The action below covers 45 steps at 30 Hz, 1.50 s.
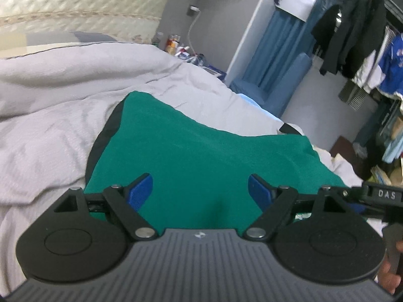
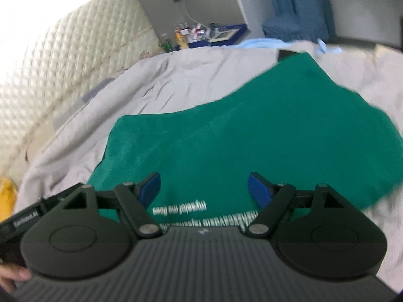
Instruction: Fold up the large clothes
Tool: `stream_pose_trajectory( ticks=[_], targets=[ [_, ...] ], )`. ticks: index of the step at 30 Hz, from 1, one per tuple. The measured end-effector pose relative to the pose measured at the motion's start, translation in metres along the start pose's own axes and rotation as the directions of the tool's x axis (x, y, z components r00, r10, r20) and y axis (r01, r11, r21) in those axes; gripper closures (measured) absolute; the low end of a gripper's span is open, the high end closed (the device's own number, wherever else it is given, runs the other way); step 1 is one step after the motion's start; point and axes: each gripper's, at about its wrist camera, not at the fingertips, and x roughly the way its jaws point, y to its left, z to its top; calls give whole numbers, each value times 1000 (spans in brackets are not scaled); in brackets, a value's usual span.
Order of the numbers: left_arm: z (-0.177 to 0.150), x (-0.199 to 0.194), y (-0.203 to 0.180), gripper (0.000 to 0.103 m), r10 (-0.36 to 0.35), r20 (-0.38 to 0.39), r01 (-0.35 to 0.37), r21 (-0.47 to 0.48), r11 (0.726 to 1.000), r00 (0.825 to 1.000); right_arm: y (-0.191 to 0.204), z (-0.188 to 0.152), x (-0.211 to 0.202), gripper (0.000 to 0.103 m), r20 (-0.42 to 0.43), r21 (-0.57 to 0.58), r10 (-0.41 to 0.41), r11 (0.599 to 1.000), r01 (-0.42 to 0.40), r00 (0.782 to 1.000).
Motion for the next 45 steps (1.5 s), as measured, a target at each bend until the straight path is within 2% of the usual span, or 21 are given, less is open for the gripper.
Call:
stream_pose_trajectory(
  ticks=[3,7,10,13,15,17,19,20,21,23,25,28,30,34,37,40,42,43,45],
  targets=[
    [-12,-18,3,17,17,10,-16,-83,996,1000,-19,-8,-9,2,1,127,-33,991,33,999],
    [-27,-25,18,17,-22,-52,10,-225,974,998,-46,-12,-13,0,-2,306,-32,951,31,999],
    [-36,-25,41,17,-79,-84,40,-391,920,993,-64,-17,-9,0,-6,449,34,893,-27,999],
    [-44,-18,66,16,-127,-103,52,-539,841,986,-87,-27,3,0,-28,603,77,796,-44,997],
    [-48,-11,78,15,-132,-126,31,-596,803,983,-103,-35,11,0,-46,688,63,725,-14,997],
    [-53,-4,89,14,-148,-135,27,-643,766,980,-119,-45,20,0,-37,783,86,622,-25,996],
    [-58,6,97,14,-196,-133,49,-698,714,971,-131,-52,28,0,-5,855,124,516,-61,992],
    [-60,11,101,13,-224,-124,65,-727,684,967,-133,-54,31,0,11,869,132,490,-75,991],
    [-59,19,104,13,-241,-125,69,-745,663,962,-133,-53,34,0,17,873,134,481,-80,991],
    [-60,31,107,11,-256,-148,54,-764,643,955,-131,-49,39,0,10,867,127,493,-71,992],
    [-62,44,108,8,-276,-178,41,-770,636,944,-127,-46,43,0,2,860,125,506,-65,992],
    [-60,48,108,8,-294,-172,56,-773,632,940,-126,-44,46,0,2,861,129,504,-67,992],
    [-57,46,109,8,-302,-146,78,-780,621,942,-127,-40,43,0,20,858,144,505,-91,989],
    [-46,37,109,8,-344,-47,185,-769,611,938,-129,-36,30,0,61,832,191,532,-155,980],
    [-39,27,108,8,-390,44,290,-745,601,920,-127,-32,19,0,113,806,242,544,-231,964],
    [-36,21,106,8,-412,109,354,-731,583,904,-128,-28,8,0,207,771,293,539,-340,933],
    [-38,23,107,8,-410,108,348,-742,573,906,-128,-25,4,0,248,749,313,539,-386,917],
    [-41,25,109,8,-400,92,325,-757,566,912,-129,-26,4,0,253,748,315,535,-392,915],
    [-49,32,114,8,-388,66,280,-801,529,919,-132,-31,8,0,232,774,298,520,-361,926]
  ],
)
